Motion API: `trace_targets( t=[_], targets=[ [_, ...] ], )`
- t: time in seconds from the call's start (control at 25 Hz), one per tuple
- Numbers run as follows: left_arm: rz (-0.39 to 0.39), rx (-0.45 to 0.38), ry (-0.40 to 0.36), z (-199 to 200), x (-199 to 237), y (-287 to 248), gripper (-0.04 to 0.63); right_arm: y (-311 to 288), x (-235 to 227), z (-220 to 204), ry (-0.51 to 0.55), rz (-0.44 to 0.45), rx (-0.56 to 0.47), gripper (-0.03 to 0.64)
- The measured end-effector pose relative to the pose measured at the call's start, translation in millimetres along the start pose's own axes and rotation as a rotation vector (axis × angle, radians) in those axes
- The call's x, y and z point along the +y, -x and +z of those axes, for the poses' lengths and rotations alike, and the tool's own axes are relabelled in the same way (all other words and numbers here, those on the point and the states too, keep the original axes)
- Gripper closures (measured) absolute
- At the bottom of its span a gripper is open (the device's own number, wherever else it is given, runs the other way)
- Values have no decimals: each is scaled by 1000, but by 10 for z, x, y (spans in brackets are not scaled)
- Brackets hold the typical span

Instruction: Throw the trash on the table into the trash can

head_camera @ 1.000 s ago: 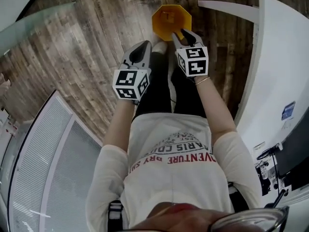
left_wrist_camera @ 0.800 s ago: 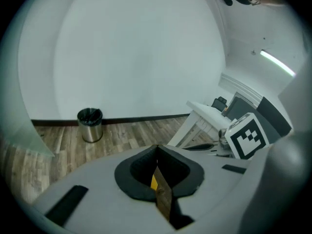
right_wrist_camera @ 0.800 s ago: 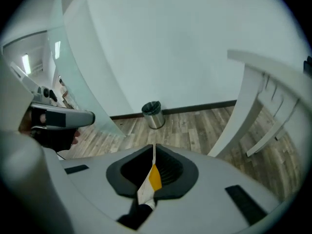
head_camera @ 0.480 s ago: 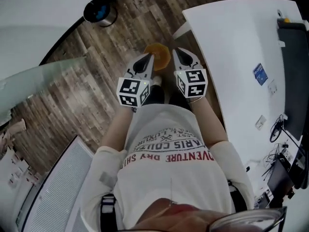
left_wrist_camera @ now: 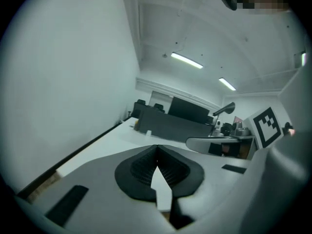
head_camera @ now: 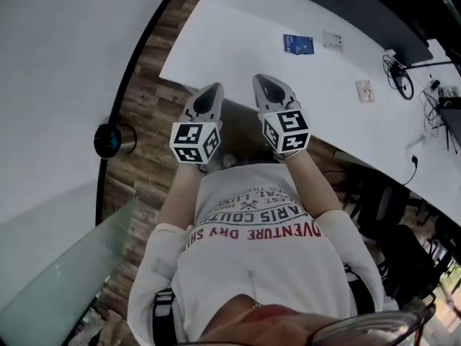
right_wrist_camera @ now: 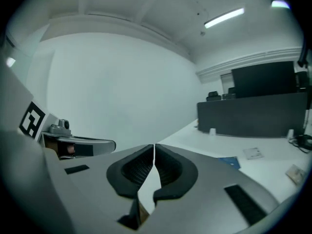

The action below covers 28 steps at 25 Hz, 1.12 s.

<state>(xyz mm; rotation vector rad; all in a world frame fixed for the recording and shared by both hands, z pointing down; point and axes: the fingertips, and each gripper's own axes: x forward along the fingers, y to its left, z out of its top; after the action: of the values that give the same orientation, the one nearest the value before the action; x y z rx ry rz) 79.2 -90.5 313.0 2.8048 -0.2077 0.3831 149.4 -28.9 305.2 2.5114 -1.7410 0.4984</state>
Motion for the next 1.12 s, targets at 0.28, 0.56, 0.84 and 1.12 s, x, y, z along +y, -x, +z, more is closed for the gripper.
trace_targets(
  t=[0.28, 0.56, 0.84, 1.12],
  targets=[
    [-291, 52, -35, 101, -1442, -1001, 572, 1116, -1497, 29, -80, -296, -91, 583],
    [-384, 15, -60, 105, -2368, -1502, 574, 1881, -2355, -99, -100, -423, -118, 584],
    [-426, 29, -116, -19, -2876, -1743, 573, 2212, -2814, -263, -123, -476, -114, 583],
    [-400, 52, -89, -119, -2907, -1947, 572, 2177, -3023, -397, -134, -466, -85, 583]
  ],
)
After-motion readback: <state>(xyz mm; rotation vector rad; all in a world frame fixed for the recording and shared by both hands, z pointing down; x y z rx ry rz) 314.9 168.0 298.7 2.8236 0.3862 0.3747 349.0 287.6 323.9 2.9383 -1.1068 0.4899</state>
